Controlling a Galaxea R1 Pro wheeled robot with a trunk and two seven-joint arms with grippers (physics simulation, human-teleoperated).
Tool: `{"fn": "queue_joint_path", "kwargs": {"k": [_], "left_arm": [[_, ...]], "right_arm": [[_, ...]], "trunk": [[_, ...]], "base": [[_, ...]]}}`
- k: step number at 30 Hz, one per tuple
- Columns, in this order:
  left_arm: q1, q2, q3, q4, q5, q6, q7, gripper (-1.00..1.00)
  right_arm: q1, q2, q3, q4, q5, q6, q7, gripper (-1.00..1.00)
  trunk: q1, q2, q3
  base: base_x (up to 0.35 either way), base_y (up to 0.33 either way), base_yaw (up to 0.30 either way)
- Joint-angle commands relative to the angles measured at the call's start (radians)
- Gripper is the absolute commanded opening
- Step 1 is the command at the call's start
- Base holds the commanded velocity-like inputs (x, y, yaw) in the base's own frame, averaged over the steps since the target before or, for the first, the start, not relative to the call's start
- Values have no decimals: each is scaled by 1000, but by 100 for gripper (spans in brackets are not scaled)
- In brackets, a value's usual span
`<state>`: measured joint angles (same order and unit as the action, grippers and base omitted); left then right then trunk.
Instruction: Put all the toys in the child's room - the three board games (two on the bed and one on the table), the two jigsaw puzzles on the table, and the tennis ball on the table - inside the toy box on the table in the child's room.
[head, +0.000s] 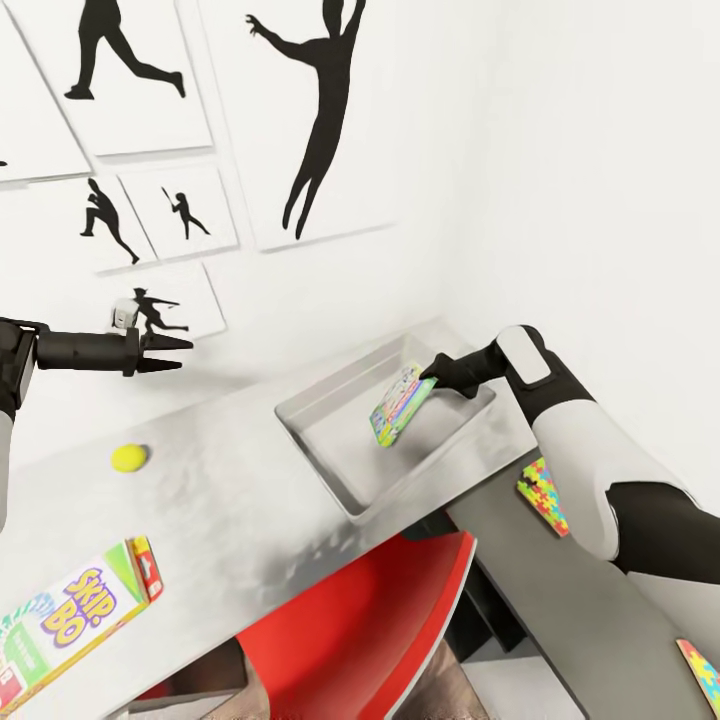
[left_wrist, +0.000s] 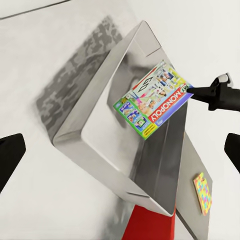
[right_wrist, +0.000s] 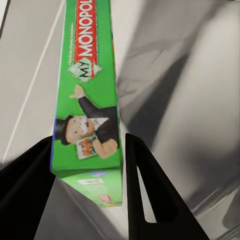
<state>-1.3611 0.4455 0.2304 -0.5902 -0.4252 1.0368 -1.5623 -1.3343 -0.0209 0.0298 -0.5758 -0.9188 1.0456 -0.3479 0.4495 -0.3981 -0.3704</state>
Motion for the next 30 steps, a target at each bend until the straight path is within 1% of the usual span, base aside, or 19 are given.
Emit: {"fn": "queue_joint_path", "kwargs": {"k": [1,10,30], "left_arm": [[-1,-1,3,0,-10,10,-8,100],[-1,-1,3,0,-10,10,-8,100],[-1,-1,4,0,-10,10,-8,100]], "right_arm": [[-1,-1,3,-3,-11,2,-9,-100],[-2,-2,4,-20,-11,2,-9,-100],[-14,-2,4,-21,-12,2,-10,-100]], "trunk": [[1,-2,-3],[1,-2,-18],[1,-2,-51]], "base": [[0,0,0],[0,0,0],[0,0,0]]}}
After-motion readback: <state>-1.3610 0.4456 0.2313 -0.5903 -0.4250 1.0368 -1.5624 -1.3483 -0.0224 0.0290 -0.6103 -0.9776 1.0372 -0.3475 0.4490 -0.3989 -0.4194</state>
